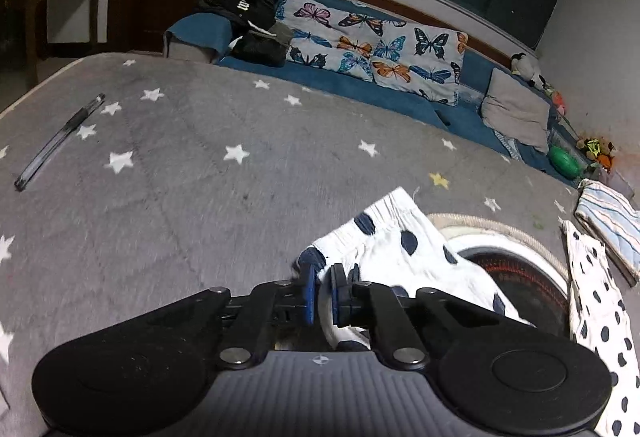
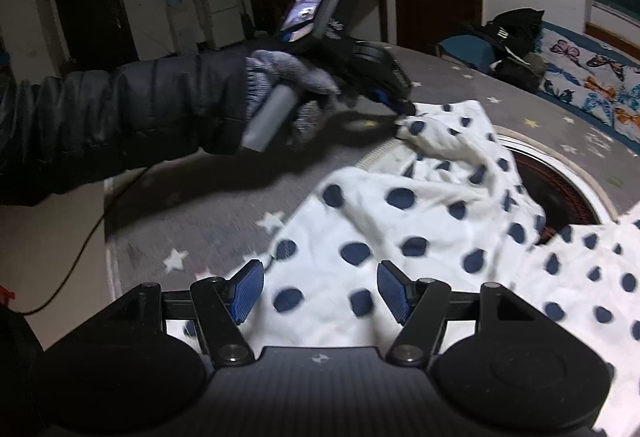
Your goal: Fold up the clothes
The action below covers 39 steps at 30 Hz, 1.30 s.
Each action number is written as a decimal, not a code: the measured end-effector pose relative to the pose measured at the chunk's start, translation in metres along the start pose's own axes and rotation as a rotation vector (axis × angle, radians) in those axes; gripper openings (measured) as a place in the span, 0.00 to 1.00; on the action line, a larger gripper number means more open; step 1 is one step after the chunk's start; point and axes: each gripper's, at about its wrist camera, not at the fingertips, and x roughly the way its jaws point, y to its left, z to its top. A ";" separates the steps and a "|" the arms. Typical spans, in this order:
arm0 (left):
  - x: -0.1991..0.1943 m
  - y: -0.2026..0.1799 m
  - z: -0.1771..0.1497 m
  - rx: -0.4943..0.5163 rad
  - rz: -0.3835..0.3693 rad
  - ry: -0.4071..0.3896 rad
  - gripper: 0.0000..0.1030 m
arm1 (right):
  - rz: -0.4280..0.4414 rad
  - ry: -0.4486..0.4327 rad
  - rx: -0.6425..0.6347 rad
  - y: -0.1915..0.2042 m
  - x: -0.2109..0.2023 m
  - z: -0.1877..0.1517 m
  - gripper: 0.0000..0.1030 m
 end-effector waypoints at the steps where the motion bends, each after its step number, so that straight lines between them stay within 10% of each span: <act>1: -0.001 -0.001 0.004 0.006 0.003 -0.012 0.06 | 0.014 -0.002 0.002 0.002 0.003 0.001 0.62; 20: -0.020 -0.050 0.065 0.229 0.054 -0.198 0.06 | 0.314 0.089 -0.001 0.030 0.035 -0.018 0.62; 25: 0.001 -0.052 0.045 0.355 0.177 -0.148 0.06 | 0.370 0.091 -0.008 0.032 0.033 -0.019 0.62; 34: 0.018 -0.010 0.034 0.205 0.262 -0.065 0.13 | 0.370 0.046 0.028 0.025 0.016 -0.017 0.61; 39: 0.001 -0.025 0.037 0.200 0.186 -0.086 0.13 | 0.332 -0.009 0.078 0.010 -0.006 -0.012 0.61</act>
